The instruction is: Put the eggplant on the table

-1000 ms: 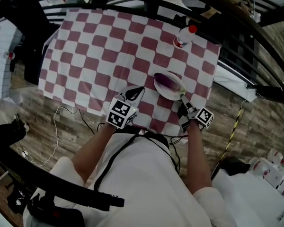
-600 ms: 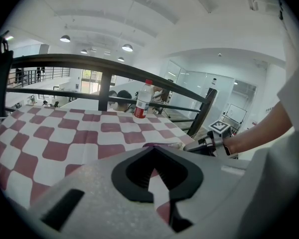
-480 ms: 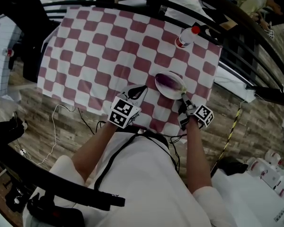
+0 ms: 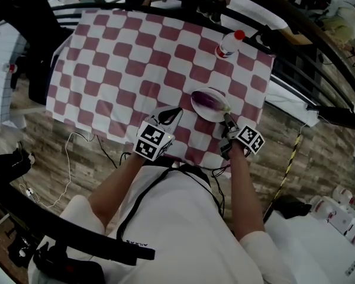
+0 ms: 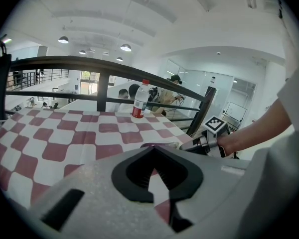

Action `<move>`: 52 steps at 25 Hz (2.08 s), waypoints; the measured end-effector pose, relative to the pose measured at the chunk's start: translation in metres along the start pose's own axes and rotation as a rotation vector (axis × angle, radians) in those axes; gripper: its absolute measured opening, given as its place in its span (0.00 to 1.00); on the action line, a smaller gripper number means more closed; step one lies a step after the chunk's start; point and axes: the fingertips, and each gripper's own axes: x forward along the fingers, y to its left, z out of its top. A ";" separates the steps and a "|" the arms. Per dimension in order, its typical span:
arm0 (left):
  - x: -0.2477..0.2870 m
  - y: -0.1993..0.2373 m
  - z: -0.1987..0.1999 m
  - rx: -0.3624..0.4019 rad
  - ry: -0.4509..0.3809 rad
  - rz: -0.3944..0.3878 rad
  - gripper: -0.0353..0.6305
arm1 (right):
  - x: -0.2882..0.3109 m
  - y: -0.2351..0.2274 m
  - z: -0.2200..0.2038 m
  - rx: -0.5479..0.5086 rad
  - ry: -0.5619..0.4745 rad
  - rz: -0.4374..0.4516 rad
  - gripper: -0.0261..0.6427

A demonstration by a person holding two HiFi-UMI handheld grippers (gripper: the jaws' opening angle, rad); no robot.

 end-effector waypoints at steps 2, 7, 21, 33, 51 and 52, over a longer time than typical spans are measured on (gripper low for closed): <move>0.000 -0.002 0.000 0.005 0.001 0.001 0.06 | 0.000 0.000 0.001 -0.023 -0.001 -0.009 0.12; -0.003 -0.009 -0.002 0.011 -0.003 0.008 0.06 | -0.003 0.004 -0.002 -0.107 0.010 -0.015 0.21; -0.026 -0.055 -0.001 0.036 -0.053 0.021 0.06 | -0.065 0.026 -0.012 -0.105 -0.063 0.133 0.24; -0.061 -0.121 0.008 0.052 -0.143 0.034 0.06 | -0.169 0.060 -0.043 -0.254 -0.133 0.301 0.05; -0.137 -0.220 -0.010 0.066 -0.242 0.102 0.06 | -0.322 0.088 -0.085 -0.493 -0.253 0.441 0.05; -0.140 -0.224 -0.012 0.065 -0.246 0.106 0.06 | -0.328 0.089 -0.088 -0.499 -0.255 0.451 0.05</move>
